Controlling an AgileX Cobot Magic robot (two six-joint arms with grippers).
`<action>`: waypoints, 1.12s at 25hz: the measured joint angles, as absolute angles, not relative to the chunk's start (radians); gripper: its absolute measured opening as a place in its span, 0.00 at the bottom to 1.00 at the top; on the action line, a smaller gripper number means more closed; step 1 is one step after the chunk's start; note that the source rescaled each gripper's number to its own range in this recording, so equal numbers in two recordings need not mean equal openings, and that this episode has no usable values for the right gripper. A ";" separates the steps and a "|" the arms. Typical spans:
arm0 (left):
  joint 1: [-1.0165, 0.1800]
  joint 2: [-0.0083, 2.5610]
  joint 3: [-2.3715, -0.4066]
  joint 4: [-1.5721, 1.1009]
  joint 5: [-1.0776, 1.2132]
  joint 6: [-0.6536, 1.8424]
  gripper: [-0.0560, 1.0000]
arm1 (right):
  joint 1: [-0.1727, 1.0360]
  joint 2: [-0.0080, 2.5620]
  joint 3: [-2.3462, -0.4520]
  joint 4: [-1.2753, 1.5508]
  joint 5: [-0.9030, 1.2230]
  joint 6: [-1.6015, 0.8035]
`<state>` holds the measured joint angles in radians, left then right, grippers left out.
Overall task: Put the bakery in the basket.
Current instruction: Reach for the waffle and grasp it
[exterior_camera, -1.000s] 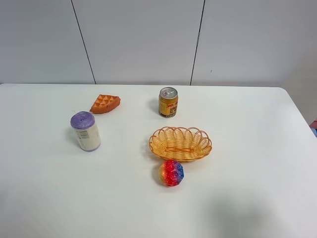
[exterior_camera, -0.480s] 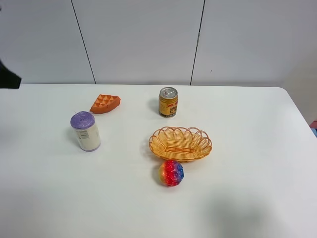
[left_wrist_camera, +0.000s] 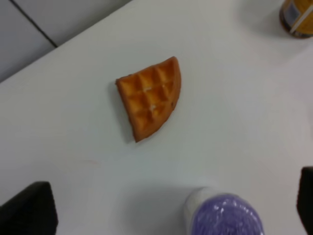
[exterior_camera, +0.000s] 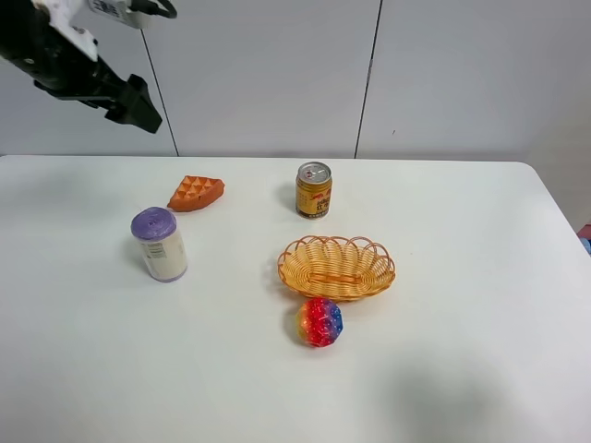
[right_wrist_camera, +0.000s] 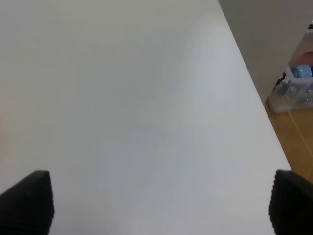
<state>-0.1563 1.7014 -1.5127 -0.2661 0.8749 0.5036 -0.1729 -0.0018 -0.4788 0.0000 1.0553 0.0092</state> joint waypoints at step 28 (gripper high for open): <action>-0.162 2.111 -1.531 -0.337 0.551 0.506 1.00 | -0.173 -0.002 -0.479 0.000 1.055 0.009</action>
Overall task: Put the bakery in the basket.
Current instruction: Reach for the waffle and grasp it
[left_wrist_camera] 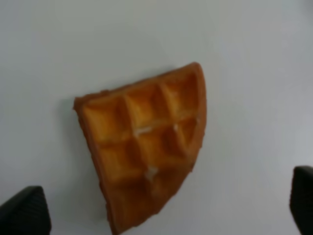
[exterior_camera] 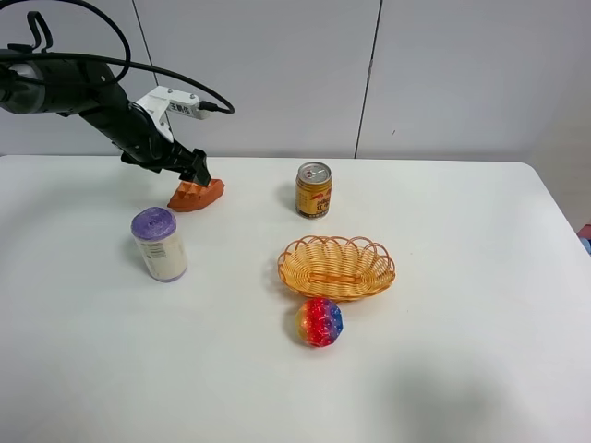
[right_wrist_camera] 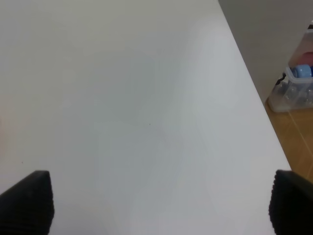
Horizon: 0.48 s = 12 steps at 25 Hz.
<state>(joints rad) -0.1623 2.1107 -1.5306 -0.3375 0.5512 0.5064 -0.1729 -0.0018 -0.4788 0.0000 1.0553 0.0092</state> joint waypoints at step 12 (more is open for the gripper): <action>-0.162 2.199 -1.535 -0.339 0.473 0.555 1.00 | -0.173 -0.002 -0.479 0.000 1.055 0.009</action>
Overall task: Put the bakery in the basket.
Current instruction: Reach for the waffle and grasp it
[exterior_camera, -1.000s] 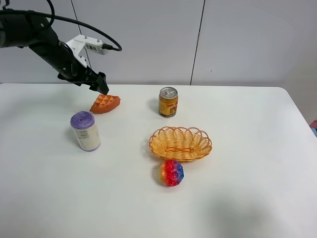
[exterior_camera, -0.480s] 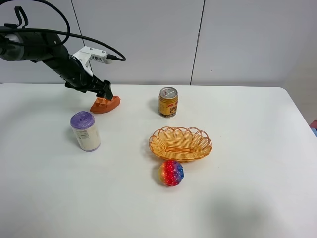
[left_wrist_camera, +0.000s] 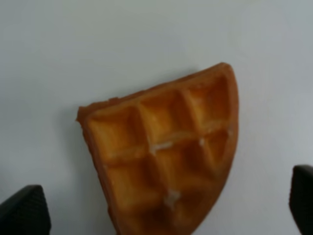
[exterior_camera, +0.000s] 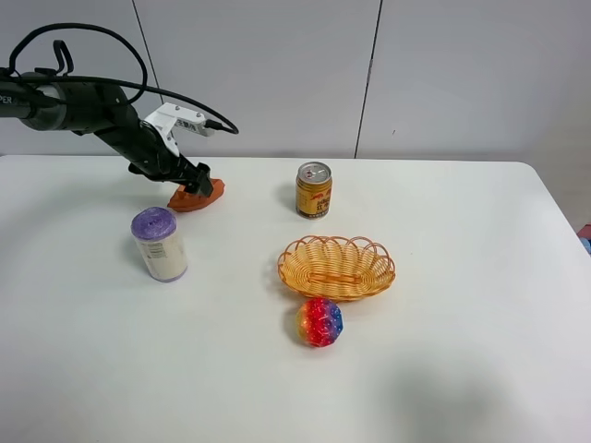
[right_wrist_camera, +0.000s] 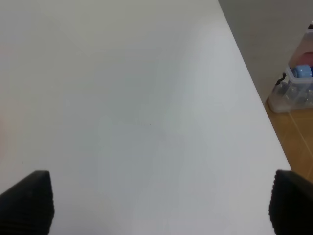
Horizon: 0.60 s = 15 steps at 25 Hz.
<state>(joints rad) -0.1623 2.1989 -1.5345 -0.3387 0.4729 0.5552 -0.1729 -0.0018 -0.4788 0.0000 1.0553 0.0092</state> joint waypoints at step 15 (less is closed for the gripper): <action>-0.162 2.284 -1.615 -0.339 0.439 0.562 1.00 | -0.173 -0.002 -0.479 0.000 1.055 0.009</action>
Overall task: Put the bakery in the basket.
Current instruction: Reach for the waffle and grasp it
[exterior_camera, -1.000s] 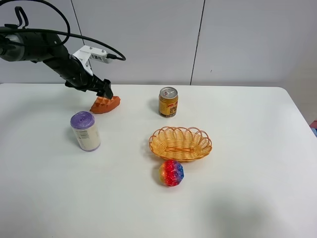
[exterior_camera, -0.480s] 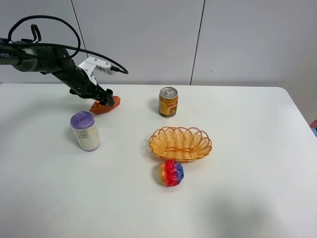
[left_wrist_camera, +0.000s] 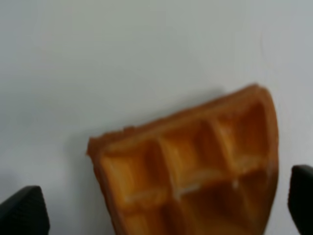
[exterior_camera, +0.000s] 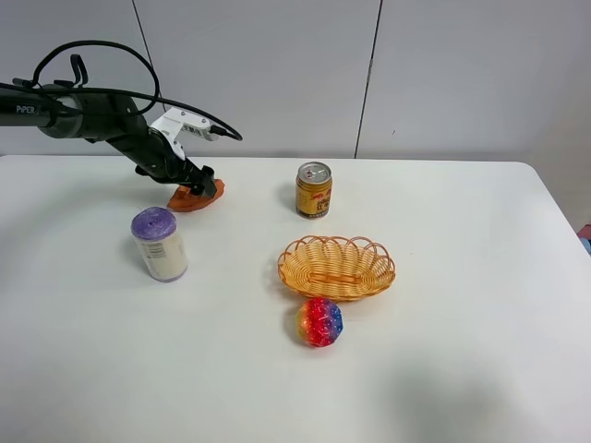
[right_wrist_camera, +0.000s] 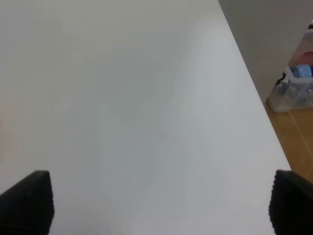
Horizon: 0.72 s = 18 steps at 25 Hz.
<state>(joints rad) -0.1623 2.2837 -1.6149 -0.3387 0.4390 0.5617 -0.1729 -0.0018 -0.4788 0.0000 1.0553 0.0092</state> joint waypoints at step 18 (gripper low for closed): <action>-0.162 2.353 -1.666 -0.340 0.489 0.563 1.00 | -0.173 -0.002 -0.479 0.000 1.055 0.009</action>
